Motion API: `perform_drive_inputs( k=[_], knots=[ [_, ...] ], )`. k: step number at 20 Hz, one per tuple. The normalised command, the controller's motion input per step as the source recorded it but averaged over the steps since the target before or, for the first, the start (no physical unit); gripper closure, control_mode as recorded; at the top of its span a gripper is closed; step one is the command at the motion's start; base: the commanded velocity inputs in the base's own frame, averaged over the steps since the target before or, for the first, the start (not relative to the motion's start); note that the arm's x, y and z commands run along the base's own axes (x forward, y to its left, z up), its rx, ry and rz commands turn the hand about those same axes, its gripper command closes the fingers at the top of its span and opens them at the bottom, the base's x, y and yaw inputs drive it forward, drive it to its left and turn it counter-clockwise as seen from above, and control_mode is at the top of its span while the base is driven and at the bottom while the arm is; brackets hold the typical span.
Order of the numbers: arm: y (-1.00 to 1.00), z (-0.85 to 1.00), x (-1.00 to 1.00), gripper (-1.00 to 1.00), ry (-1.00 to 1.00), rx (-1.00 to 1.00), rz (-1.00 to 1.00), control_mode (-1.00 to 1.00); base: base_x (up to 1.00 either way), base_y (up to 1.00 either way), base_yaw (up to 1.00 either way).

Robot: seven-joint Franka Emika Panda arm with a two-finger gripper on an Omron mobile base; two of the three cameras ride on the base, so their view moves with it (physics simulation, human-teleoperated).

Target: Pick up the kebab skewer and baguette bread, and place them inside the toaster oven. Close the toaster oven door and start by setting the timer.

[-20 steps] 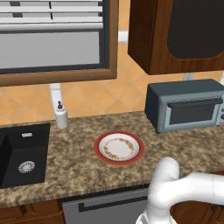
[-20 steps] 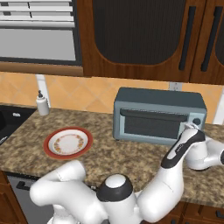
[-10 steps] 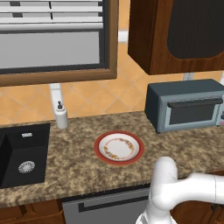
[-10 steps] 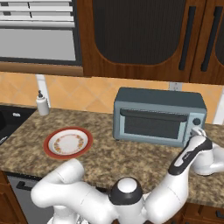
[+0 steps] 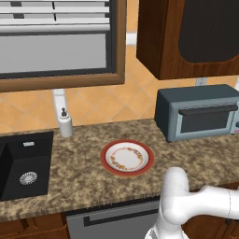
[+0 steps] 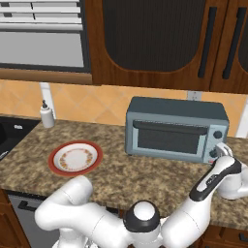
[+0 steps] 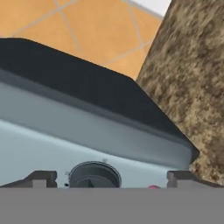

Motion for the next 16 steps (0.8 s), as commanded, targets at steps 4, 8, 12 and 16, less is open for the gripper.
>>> perform_drive_inputs(
  k=[4,8,12,16],
  knots=[
    [0.14,0.01,0.00,-1.00,0.00,-0.01,-0.20,-1.00,0.00,0.00,0.00],
    [0.47,0.00,0.00,-1.00,0.00,-0.04,-0.23,-1.00,0.00,0.00,0.00],
    [0.37,0.00,0.19,-1.00,0.00,0.00,-0.16,-1.00,0.00,0.00,0.00],
    [0.18,0.00,0.35,-1.00,0.00,0.00,-0.08,-1.00,0.00,0.00,0.00]
  ],
)
